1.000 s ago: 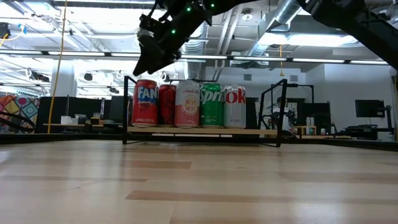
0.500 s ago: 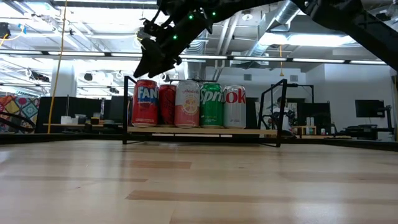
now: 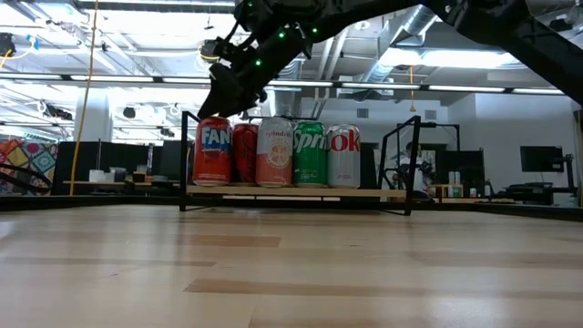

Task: Place canned beverage on shelf
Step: Adjust the soda cans on the shelf

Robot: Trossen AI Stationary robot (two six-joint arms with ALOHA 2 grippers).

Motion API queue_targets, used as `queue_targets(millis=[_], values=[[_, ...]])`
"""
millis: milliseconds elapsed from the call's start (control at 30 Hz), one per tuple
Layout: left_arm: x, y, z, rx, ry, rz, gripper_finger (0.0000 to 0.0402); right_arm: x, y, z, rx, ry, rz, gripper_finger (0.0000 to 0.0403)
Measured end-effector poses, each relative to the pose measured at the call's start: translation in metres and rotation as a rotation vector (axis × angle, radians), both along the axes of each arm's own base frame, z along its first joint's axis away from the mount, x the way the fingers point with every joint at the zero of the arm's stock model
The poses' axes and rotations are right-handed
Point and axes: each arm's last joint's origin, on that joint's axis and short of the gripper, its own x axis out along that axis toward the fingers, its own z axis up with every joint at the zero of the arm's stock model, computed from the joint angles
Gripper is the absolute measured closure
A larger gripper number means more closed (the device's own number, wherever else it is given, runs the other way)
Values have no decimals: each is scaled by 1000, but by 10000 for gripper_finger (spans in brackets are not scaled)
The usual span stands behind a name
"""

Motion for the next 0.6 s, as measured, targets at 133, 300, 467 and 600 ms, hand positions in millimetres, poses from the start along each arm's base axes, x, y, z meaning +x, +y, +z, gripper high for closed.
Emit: queue_targets(millis=[133,300,467,600], values=[[0,0,0,-2,-1,0,77,0,0,0,-2,-1,1,29],[0,0,1,-10,-9,3,77,5,1,-7,-1,-3,4,29],[0,0,1,-21,-9,6,77,9,3,-23,7,34,9,29],[0,0,1,-21,-9,7,77,9,7,-27,9,66,16,33]])
